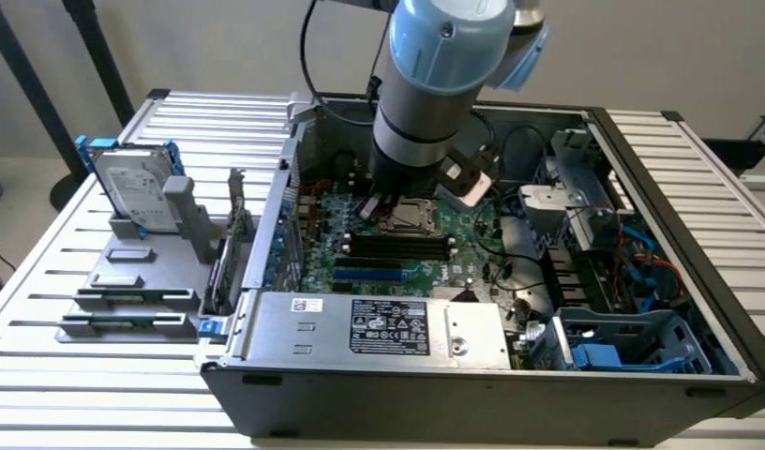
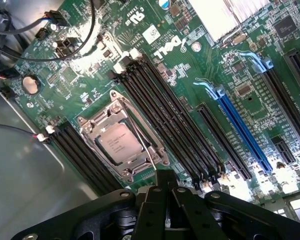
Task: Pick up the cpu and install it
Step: 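Install the first cpu locking lever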
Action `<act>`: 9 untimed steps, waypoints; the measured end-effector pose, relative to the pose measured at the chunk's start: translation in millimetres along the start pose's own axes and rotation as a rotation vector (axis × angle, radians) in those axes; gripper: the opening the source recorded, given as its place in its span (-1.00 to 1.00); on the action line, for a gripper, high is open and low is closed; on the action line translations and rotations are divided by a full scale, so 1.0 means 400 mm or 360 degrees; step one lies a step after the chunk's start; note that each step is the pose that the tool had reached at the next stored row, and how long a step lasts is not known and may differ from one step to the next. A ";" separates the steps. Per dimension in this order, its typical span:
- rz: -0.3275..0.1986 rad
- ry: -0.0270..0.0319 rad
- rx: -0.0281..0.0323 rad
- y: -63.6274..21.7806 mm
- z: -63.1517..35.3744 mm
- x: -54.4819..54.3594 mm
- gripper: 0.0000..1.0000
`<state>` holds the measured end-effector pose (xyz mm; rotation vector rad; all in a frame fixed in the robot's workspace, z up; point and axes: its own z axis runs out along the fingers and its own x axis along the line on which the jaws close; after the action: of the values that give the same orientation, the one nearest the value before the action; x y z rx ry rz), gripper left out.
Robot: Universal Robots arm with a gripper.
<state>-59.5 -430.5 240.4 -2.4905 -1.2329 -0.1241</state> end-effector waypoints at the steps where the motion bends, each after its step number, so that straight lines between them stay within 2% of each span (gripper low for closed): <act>1: 0.0002 -0.00010 0.00019 0.000 0.003 -0.001 -0.79; 4: 0.0005 -0.00042 0.00056 0.002 0.014 -0.004 -0.79; 9: 0.0005 -0.00044 0.00063 -0.002 0.033 -0.008 -0.79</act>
<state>-62.9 -427.8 227.6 -2.4900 -1.2290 -0.1173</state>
